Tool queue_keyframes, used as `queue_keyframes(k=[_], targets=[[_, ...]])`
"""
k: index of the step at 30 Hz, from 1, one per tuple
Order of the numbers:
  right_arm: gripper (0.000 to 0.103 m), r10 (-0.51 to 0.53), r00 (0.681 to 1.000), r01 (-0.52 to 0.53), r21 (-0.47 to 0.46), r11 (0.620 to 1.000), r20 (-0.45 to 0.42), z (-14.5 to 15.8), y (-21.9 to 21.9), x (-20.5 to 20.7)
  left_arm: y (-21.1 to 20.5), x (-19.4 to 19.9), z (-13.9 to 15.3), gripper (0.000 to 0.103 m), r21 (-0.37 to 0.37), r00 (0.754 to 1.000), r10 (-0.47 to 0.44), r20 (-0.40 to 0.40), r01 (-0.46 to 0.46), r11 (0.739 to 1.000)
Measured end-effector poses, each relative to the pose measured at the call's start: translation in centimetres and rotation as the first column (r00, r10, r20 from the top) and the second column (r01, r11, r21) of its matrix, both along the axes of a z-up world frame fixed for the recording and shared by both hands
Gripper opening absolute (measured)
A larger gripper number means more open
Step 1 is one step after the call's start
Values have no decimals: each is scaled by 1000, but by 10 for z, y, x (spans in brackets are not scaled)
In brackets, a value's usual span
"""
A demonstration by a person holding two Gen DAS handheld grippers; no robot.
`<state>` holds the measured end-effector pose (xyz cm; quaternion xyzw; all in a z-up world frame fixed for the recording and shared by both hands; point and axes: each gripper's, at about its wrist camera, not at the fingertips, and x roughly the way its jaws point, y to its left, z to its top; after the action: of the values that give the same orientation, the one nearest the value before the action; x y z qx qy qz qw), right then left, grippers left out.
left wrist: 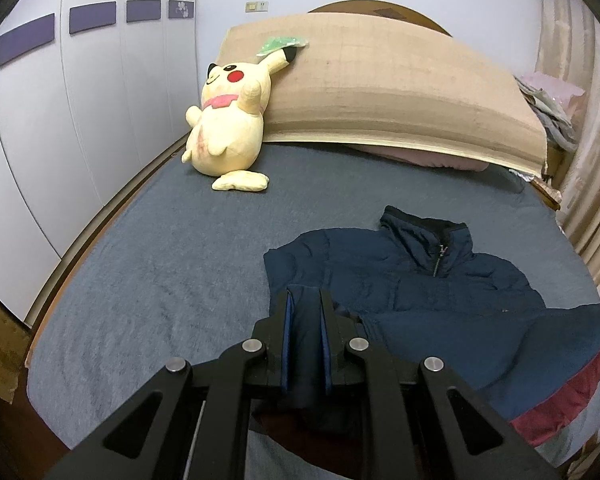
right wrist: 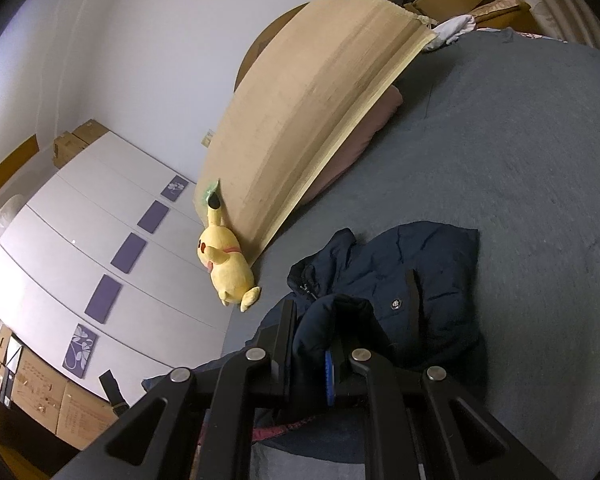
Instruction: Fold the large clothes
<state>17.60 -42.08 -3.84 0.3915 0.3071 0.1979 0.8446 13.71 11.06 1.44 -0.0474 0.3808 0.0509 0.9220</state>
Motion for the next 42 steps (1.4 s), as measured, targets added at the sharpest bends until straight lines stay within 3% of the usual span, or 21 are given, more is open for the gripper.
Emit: queue_keyframes(k=[42], targets=[[12,5,997,-8,-47,999,-76,-14,10,93,4,90,-46,13,2,995,5,-105,-5,1000]])
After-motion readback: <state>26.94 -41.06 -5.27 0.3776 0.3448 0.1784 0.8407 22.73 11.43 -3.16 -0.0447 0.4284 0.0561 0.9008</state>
